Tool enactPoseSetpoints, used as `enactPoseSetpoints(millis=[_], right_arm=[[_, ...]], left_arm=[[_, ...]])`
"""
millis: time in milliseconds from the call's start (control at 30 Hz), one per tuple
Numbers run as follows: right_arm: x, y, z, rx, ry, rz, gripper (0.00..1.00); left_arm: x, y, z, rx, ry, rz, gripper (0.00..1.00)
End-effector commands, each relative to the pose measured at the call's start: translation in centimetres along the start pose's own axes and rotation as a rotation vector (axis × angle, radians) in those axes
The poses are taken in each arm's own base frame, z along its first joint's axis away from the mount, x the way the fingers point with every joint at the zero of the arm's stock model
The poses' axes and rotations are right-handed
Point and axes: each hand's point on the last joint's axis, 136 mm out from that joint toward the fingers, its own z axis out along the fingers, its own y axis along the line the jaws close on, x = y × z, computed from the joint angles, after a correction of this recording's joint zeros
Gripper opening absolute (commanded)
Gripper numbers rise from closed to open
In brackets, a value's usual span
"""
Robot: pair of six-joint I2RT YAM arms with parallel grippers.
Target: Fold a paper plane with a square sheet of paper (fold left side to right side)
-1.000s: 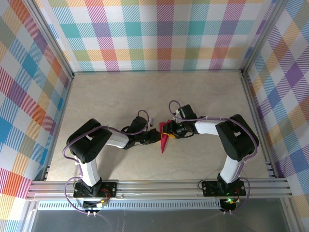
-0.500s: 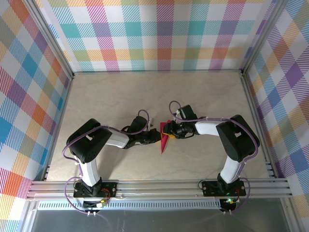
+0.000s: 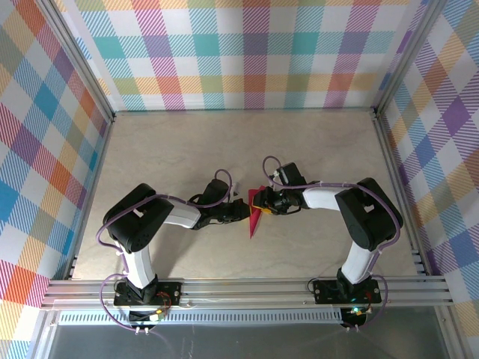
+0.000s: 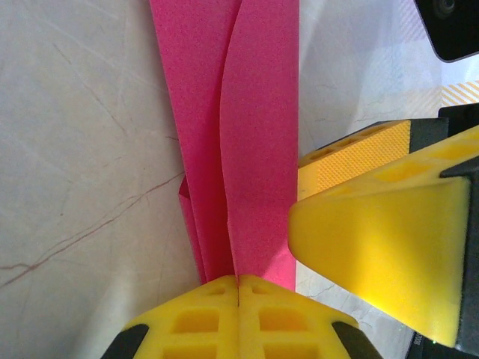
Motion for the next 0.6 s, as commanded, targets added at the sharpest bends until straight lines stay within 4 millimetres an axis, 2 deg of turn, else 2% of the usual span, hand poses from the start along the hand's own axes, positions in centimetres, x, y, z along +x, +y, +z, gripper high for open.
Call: enactPoseSetpoints(millis=[0, 300, 567], right_arm=[[0.26, 0.62, -0.37, -0.020, -0.009, -0.009, 0.41], [-0.01, 1.08, -0.77, -0.025, -0.017, -0.015, 0.41], [0.16, 0.47, -0.84, 0.005, -0.012, -0.005, 0.41]], left_arm=[[1.90, 5.26, 0.10, -0.197, 0.039, -0.034, 0.00], [2.01, 5.27, 0.19, -0.200, 0.043, -0.031, 0.00], [2.02, 5.32, 0.35, -0.203, 0.047, -0.032, 0.00]])
